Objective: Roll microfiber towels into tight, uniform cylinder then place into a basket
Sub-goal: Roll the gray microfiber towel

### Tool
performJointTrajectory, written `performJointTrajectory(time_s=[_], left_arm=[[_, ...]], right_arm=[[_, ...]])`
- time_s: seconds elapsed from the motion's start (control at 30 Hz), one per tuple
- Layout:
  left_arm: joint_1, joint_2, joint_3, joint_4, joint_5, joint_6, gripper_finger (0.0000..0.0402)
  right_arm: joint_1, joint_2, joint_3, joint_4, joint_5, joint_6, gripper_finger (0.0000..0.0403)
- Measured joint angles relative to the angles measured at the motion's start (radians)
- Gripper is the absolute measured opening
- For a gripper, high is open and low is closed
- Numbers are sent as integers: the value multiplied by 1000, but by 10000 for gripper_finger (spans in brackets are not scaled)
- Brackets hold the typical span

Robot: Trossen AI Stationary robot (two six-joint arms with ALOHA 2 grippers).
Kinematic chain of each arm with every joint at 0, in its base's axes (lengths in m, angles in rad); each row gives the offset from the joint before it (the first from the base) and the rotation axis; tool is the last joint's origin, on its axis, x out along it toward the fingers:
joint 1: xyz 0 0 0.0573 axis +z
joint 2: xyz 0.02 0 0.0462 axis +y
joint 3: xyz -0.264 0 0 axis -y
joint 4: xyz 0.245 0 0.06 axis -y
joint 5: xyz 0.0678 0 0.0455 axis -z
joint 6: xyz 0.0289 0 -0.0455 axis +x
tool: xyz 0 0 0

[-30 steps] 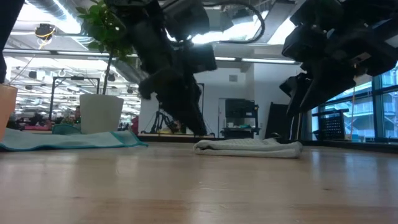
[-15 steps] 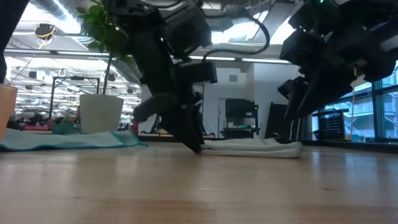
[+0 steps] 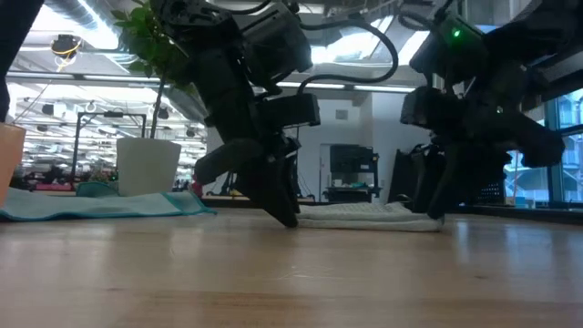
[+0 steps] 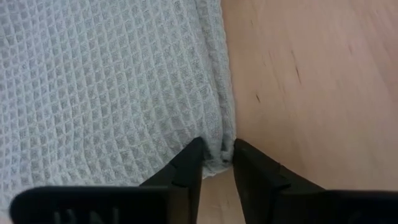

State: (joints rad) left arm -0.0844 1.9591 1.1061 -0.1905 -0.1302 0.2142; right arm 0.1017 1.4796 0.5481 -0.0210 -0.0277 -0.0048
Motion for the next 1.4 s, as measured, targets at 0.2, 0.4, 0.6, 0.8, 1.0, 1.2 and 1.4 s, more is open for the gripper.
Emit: performJointTrajectory(time_s=[0.2, 0.4, 0.6, 0.8, 1.0, 1.2, 1.4], left_arm=[[7, 2, -1, 2, 20, 0, 51], [16, 3, -1, 1, 37, -2, 22], [36, 3, -2, 3, 60, -3, 3], [52, 3, -2, 3, 86, -4, 1], [56, 3, -2, 2, 81, -6, 0], [56, 3, -3, 4, 79, -25, 0], [56, 3, -3, 4, 85, -23, 0]], right_arm=[[0, 33, 0, 15, 0, 1, 154], [0, 45, 0, 46, -75, 0, 154], [0, 46, 0, 76, -81, 1, 154], [1, 46, 0, 76, -137, 26, 154], [18, 46, 0, 76, -153, 28, 154], [21, 46, 7, 86, -161, 65, 154], [21, 46, 33, 83, -150, 56, 123]])
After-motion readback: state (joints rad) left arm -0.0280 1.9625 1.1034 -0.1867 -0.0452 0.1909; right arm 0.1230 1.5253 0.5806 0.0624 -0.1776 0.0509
